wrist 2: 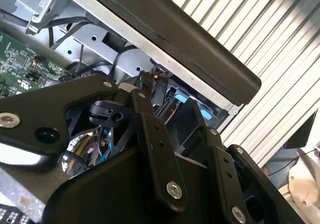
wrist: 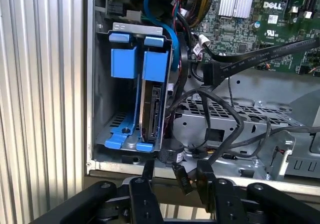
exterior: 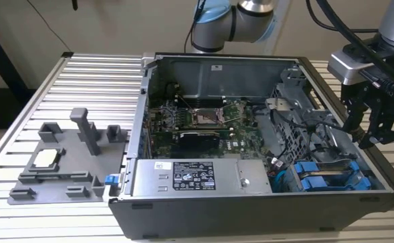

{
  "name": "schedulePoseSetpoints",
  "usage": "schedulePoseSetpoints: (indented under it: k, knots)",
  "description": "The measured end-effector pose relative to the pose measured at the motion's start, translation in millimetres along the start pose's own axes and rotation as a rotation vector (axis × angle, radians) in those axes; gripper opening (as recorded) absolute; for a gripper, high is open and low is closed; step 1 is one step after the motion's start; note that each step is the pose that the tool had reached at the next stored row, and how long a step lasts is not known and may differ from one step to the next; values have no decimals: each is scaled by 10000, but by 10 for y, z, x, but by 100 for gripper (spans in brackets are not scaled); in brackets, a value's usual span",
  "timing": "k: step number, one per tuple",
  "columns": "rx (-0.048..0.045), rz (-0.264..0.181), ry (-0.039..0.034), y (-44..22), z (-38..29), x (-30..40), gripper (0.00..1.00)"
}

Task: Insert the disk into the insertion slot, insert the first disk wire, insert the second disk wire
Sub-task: 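Insert the first disk wire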

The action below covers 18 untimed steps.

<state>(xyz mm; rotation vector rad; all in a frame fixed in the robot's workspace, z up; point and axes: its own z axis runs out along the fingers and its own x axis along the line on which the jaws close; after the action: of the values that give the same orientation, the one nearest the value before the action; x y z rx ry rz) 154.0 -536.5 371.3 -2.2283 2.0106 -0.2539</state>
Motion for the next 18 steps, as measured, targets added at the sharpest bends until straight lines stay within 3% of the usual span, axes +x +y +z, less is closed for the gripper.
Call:
schedulePoseSetpoints:
  k: [5, 9, 15, 16, 18]
  knots:
    - [2, -96, -1, 0, 0, 0, 47]
    - [31, -567, -97, -1, -1, -1, 47]
    - [226, -1257, -206, -1, 3, -8, 47]
    - [240, -1364, -183, -1, 3, -10, 47]
    - [221, -1572, -60, 0, 5, -11, 47]
